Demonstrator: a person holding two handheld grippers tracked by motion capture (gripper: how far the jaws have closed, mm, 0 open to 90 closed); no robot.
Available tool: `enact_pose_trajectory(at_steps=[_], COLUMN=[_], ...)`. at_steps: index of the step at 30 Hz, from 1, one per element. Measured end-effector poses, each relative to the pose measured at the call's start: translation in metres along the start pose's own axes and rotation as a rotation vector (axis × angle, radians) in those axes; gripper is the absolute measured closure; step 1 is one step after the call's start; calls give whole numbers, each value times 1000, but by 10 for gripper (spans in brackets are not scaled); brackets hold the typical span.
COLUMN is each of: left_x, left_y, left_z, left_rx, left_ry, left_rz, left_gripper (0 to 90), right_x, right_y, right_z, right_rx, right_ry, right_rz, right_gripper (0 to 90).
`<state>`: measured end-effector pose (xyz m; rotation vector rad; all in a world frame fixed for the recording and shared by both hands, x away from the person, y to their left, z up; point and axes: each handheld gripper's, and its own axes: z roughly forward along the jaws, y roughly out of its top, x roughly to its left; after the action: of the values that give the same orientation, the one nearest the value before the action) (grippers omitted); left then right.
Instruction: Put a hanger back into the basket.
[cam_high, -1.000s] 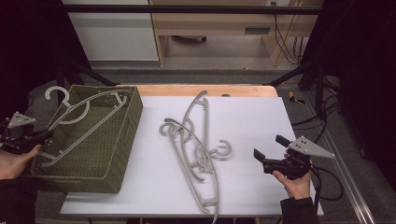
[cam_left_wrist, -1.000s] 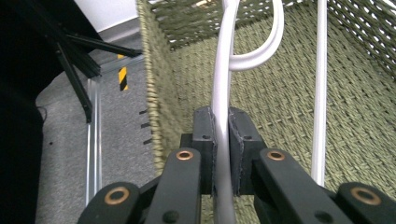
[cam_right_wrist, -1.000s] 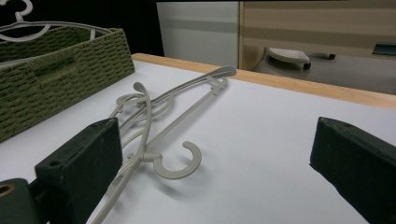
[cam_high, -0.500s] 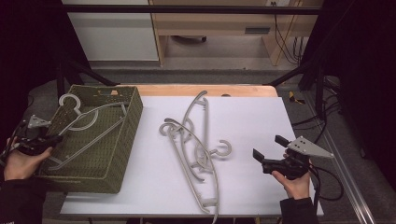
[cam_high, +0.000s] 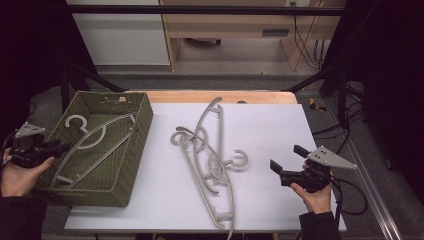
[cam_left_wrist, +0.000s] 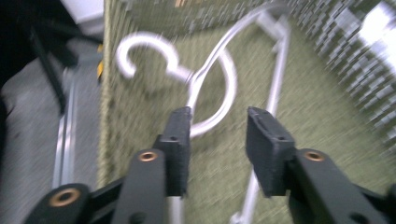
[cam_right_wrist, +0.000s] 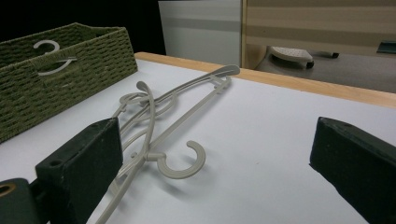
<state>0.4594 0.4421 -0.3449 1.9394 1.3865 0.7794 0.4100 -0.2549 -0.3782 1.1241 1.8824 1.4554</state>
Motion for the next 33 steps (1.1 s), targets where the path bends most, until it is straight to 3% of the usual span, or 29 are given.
enact_pose_trajectory(at_steps=[4,8,16,22,26,33], left_x=[-17,-37,-84,-123,-145,-166], left_y=[4,7,9,11,8,3], left_z=[-12,-19,-17,-9,-4,8], left_rx=[-122,-211,-321,-345,-365,-345], left_ry=[-61,-133,-283,-332,-367,-405], left_rz=[-23,-34,-47,4,34,70], left_gripper=[483,404,259,158,139,127], right_x=[0,-1,0,2,3,6], right_y=[0,0,0,0,1,1], right_z=[0,0,1,2,2,4], right_rx=[-4,-2,3,9,4,17], right_ry=[-4,-2,-2,2,11,15], right_rz=[6,2,8,7,9,5], right_gripper=[27,27,27,27,27,28])
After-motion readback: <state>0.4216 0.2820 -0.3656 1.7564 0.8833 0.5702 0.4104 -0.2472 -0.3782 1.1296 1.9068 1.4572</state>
